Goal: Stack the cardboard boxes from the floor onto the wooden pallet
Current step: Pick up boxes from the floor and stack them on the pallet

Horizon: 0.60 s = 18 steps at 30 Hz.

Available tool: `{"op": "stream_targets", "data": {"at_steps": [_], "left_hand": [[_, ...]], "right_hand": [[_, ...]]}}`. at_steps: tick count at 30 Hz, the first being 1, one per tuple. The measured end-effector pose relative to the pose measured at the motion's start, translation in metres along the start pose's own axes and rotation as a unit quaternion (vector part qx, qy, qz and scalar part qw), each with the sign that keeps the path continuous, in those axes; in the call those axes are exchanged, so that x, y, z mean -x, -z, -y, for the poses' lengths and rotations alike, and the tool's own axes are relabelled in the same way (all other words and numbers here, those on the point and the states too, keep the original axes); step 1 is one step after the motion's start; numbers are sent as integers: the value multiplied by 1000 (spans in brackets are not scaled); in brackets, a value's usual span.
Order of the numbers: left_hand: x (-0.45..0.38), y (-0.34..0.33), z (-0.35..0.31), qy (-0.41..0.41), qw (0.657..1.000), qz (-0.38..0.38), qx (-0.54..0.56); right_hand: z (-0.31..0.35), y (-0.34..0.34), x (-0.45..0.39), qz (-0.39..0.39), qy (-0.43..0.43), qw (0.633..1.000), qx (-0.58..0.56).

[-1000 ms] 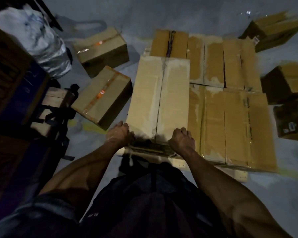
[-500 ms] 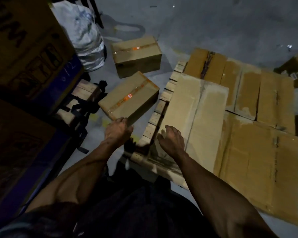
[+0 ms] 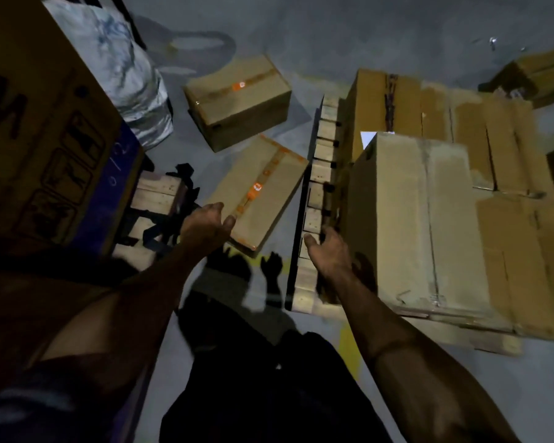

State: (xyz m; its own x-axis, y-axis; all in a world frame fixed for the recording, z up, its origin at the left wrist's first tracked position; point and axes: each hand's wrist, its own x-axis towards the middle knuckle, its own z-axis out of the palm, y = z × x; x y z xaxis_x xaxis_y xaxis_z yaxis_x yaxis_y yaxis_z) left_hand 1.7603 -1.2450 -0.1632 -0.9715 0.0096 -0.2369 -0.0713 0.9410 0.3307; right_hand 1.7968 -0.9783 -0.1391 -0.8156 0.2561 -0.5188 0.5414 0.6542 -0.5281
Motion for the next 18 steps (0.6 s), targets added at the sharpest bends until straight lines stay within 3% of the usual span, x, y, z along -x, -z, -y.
{"op": "stream_targets", "data": {"at_steps": [9,14,18], "left_hand": [[-89,-8,30,78,984,77,138],[-151,-77,63,146,973,49,173],[-208,-145,94,183,943,92,263]], "right_hand": [[39,-53,-75,-11,-93,989,-117],[27,-117,-164,-8,-118,977,-175],[5,-169,-238,-23,-133,967,-218]]}}
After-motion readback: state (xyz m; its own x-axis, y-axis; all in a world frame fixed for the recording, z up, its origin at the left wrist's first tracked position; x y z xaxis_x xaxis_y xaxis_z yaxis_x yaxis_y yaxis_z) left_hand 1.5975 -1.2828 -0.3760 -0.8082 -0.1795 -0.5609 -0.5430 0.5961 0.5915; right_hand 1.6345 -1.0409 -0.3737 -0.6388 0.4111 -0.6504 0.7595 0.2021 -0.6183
